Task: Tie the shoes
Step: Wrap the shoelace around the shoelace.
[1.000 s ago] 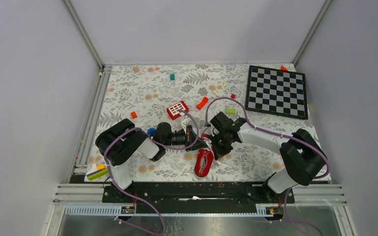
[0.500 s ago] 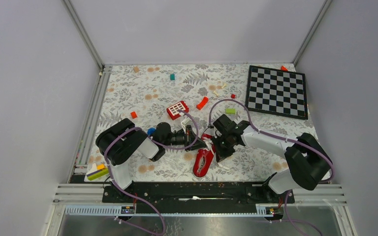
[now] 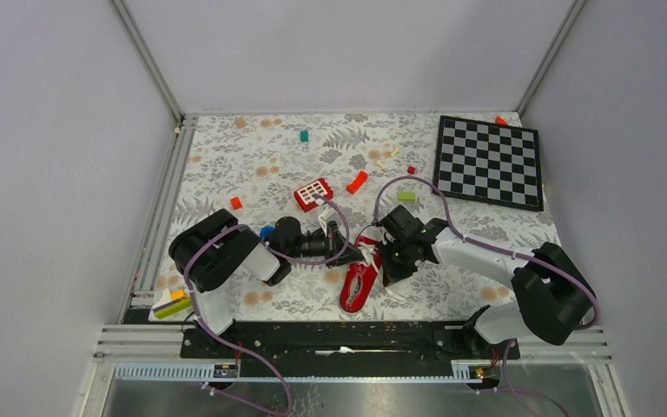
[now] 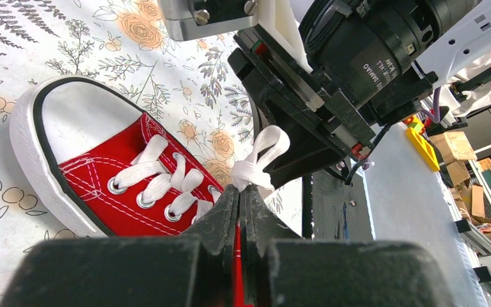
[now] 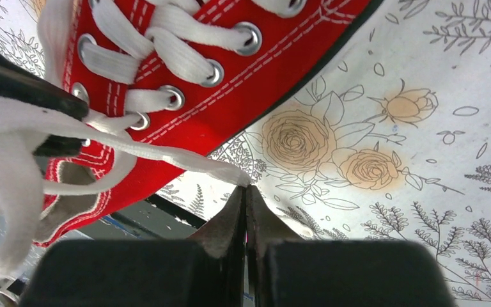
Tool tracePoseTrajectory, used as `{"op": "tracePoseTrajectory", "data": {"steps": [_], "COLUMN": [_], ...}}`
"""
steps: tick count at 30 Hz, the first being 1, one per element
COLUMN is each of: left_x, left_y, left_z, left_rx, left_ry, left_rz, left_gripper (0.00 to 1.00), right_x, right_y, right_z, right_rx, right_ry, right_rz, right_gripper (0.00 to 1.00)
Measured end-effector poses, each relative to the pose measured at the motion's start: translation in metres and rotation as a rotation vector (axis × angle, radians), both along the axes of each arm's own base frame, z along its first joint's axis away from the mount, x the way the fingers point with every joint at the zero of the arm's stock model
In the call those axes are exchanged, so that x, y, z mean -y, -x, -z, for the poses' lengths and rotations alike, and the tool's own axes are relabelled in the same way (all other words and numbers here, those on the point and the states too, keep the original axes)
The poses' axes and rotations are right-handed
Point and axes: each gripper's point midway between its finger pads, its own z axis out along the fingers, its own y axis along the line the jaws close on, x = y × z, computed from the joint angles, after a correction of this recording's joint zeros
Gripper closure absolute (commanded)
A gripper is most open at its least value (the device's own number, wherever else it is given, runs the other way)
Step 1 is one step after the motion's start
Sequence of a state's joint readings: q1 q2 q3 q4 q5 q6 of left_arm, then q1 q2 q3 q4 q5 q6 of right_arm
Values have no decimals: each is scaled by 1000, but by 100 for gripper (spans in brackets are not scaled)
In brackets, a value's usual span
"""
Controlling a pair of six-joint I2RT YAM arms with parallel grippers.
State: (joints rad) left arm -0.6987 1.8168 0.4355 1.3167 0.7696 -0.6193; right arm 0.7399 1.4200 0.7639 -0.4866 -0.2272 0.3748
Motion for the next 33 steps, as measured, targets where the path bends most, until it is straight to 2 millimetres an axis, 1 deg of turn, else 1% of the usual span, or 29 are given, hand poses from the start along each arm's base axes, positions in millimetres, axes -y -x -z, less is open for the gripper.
{"op": "tracePoseTrajectory", "data": {"steps": [11,20,25,28,29,31,33], "left_x": [-1,-1,-1,-2,-2,-2,-2], "left_y": [-3,-6,-8,-8,-8,-8,-7], "left_z": [2,2,2,3,3,4,4], "left_rx": [-1,0,0,-6,-8,-10,-10], "left_ry": [-1,-1,-1,-1,-1,-1,-1], "left_rz": [-19,-38,-45,-46,-45,-43,-40], "left_gripper": [100,100,100,100,100,100,100], "right_x": [1,7,8,8,7,4,-1], "right_y": [4,10,11,11,10,6,-2], "right_z": [0,8,9,8,7,3,-4], "right_rx": [11,-1,-1,0,3,16,43], "right_ry": [-28,-20,-19,-19,-21,-30,-40], "right_rz": [35,38,39,38,38,38,38], "right_gripper": [100,100,100,80,76,69,66]}}
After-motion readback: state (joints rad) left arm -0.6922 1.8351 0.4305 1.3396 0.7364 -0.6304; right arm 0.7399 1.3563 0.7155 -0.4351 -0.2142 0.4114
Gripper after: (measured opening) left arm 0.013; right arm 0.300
